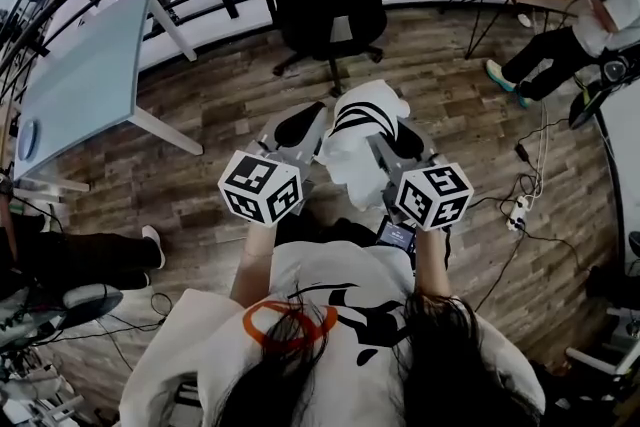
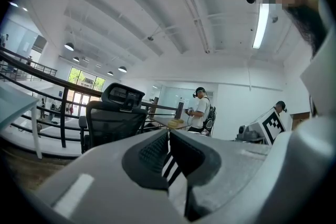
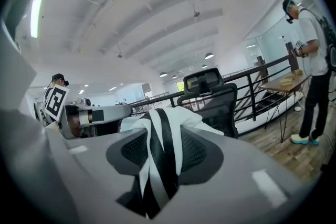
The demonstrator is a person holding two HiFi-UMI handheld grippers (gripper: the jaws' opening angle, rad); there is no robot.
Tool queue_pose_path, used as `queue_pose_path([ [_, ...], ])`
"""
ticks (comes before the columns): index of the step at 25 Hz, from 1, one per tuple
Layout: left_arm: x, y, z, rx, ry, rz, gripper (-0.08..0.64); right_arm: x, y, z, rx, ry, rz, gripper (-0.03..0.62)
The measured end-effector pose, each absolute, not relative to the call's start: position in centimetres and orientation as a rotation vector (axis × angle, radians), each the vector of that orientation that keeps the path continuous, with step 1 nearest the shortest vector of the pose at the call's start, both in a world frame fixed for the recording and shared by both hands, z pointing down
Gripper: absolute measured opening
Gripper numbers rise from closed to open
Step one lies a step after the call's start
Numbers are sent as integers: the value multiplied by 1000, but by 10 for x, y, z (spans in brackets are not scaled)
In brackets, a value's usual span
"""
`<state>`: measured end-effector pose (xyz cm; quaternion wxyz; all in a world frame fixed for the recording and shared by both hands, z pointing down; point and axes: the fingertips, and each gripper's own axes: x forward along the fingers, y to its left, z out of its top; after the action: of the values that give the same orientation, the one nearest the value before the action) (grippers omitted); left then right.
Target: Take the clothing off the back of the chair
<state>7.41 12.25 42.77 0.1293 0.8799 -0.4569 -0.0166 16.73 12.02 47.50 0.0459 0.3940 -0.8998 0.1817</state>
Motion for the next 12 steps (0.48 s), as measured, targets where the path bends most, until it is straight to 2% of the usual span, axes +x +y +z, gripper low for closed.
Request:
queue_pose_path([
  [12, 74, 130, 424, 2560, -1339, -50, 0, 166, 127, 475, 1173, -2751, 531, 164],
])
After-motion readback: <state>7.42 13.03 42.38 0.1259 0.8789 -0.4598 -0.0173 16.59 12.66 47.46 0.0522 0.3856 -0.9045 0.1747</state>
